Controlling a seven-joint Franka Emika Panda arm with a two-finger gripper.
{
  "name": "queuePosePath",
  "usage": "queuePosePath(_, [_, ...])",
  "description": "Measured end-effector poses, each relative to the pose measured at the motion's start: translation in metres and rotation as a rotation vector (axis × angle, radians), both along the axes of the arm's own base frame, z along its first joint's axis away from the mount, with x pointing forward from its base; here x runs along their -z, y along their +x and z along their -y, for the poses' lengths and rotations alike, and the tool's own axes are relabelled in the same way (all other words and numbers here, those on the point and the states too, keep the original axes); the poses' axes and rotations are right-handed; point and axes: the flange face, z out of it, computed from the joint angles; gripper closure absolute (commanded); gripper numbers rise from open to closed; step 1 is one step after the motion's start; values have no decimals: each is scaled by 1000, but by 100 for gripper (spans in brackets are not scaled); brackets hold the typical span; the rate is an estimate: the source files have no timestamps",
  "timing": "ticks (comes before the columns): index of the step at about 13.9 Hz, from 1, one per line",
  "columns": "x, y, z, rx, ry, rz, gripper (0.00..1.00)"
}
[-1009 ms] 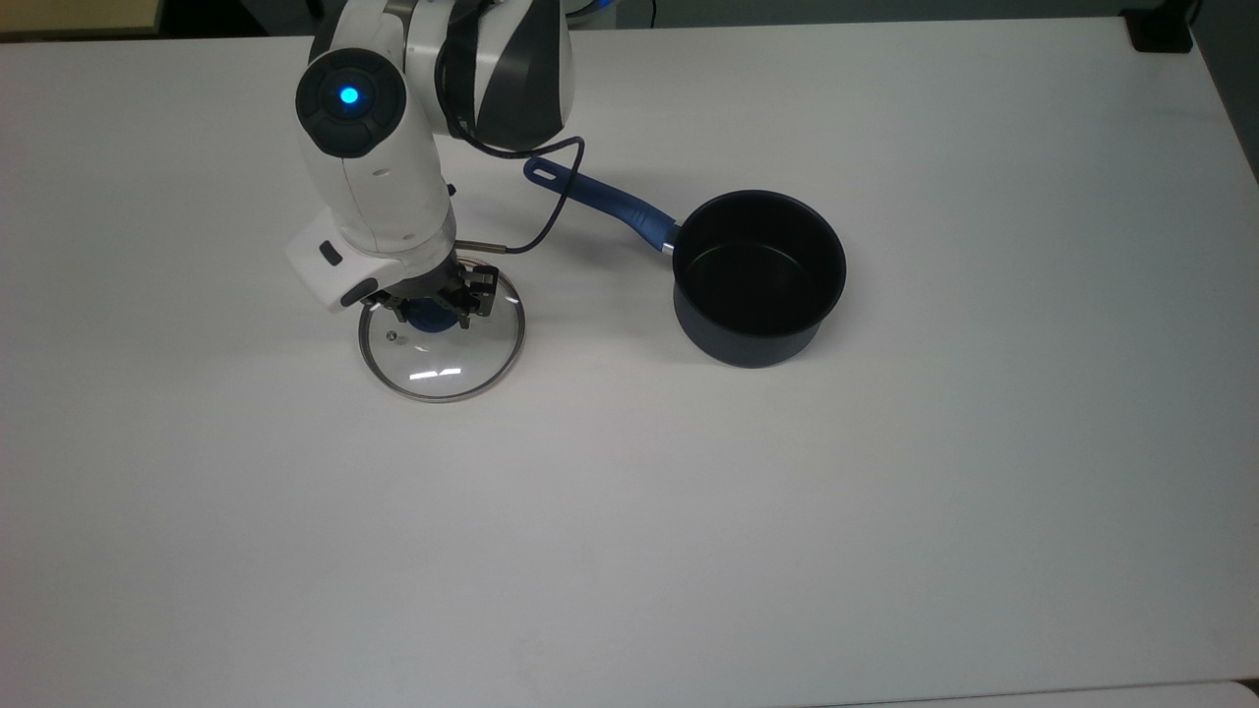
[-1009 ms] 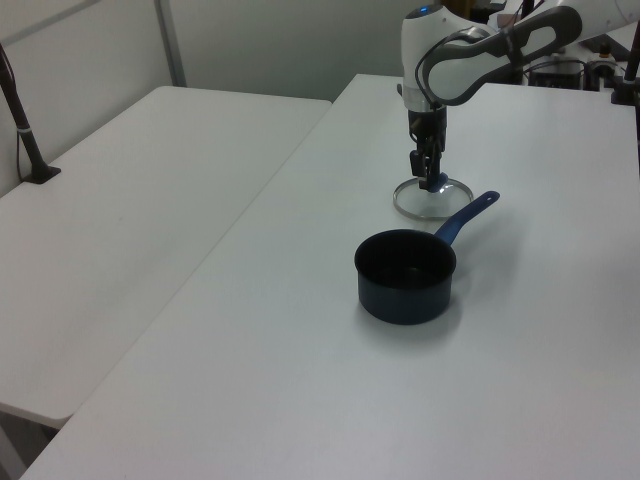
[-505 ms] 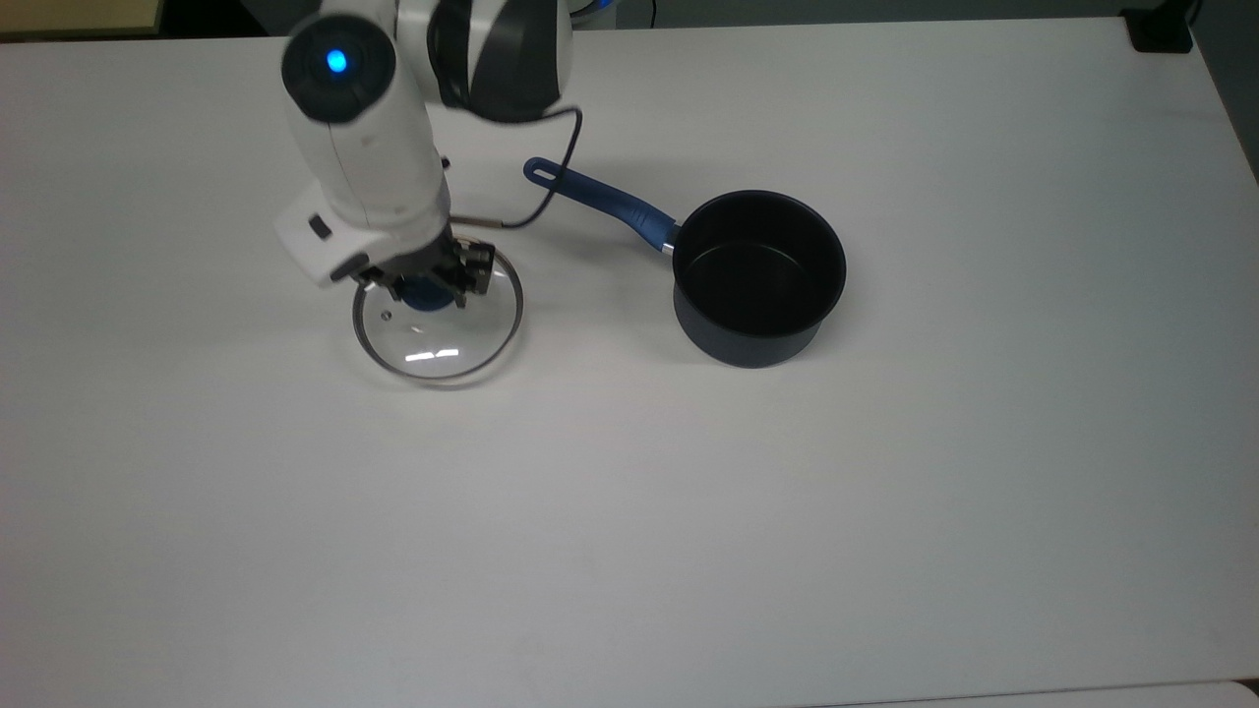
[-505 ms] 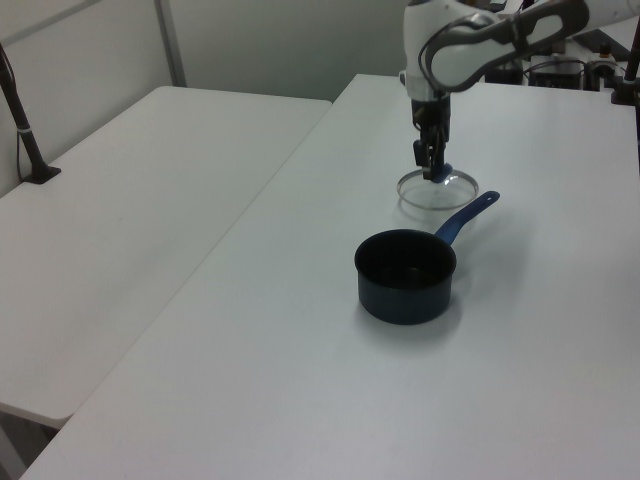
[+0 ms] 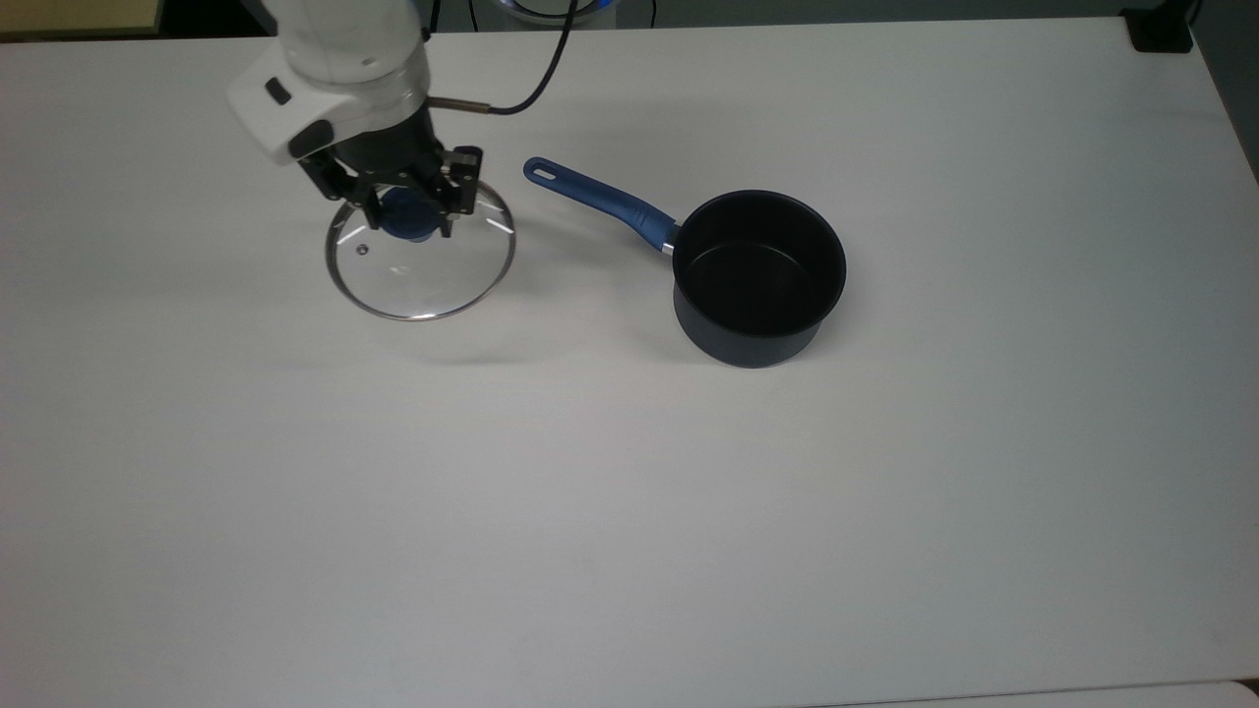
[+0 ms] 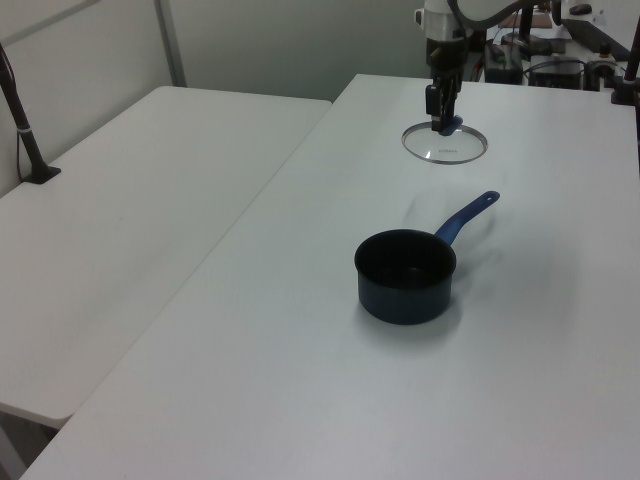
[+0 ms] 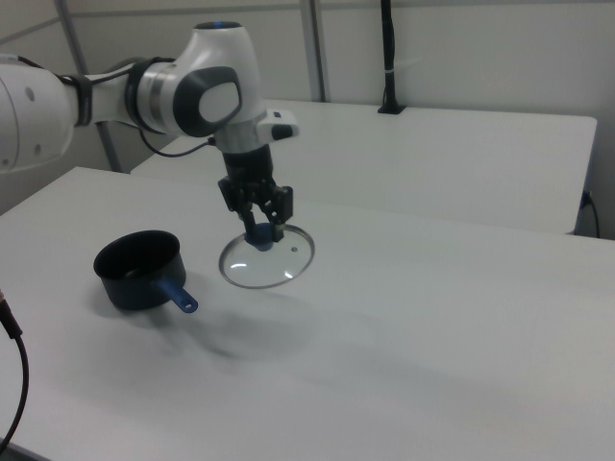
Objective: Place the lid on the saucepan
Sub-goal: 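Lift the glass lid and carry it toward the saucepan, then lower the glass lid onto the saucepan rim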
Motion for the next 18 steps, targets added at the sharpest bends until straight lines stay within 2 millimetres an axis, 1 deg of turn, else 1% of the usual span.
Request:
queuePosePath(2, [0, 2, -42, -43, 1, -2, 66])
queuePosePath(3, [0, 2, -69, -71, 1, -5, 66])
queuePosePath(4, [1, 0, -105, -102, 1, -7, 66])
queuePosePath(5, [1, -3, -134, -123, 1, -7, 65])
queuePosePath(7, [5, -12, -194, -162, -1, -11, 65])
queuePosePath(8, [8, -16, -213, -174, -2, -14, 65])
queuePosePath(10, [15, -21, -236, -193, -5, -24, 65])
queuePosePath(13, [34, -28, -271, -199, -15, -50, 64])
queuePosePath(16, [51, -31, -294, -190, -26, -70, 64])
queuePosePath(18, [53, -30, -298, -181, -28, -70, 62])
